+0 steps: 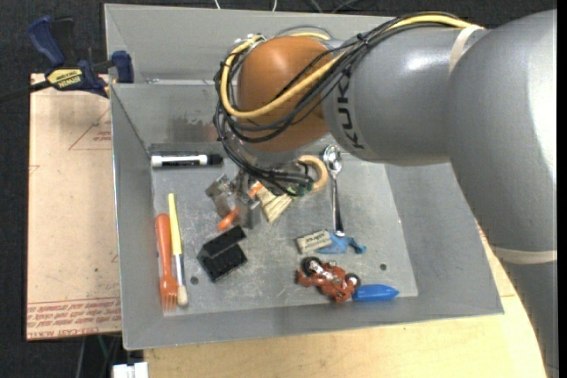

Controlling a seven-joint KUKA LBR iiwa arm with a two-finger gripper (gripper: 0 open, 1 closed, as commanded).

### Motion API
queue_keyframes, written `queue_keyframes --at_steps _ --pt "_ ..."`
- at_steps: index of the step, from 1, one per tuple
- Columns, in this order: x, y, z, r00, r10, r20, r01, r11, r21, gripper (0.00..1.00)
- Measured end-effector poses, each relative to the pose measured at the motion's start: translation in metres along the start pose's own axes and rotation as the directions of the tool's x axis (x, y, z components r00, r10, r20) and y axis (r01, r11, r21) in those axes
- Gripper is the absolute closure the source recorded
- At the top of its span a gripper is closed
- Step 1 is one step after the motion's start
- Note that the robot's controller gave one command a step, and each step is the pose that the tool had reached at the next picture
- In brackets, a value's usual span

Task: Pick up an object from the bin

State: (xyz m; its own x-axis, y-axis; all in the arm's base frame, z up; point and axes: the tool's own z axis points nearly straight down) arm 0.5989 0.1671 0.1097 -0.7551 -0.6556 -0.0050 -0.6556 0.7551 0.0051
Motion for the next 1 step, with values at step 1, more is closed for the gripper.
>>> queue_keyframes --at_steps 1 --pt "0.0006 0.0011 -0.0414 1.000 0.001 -0.004 -0.001 1.000 -0.003 1.00"
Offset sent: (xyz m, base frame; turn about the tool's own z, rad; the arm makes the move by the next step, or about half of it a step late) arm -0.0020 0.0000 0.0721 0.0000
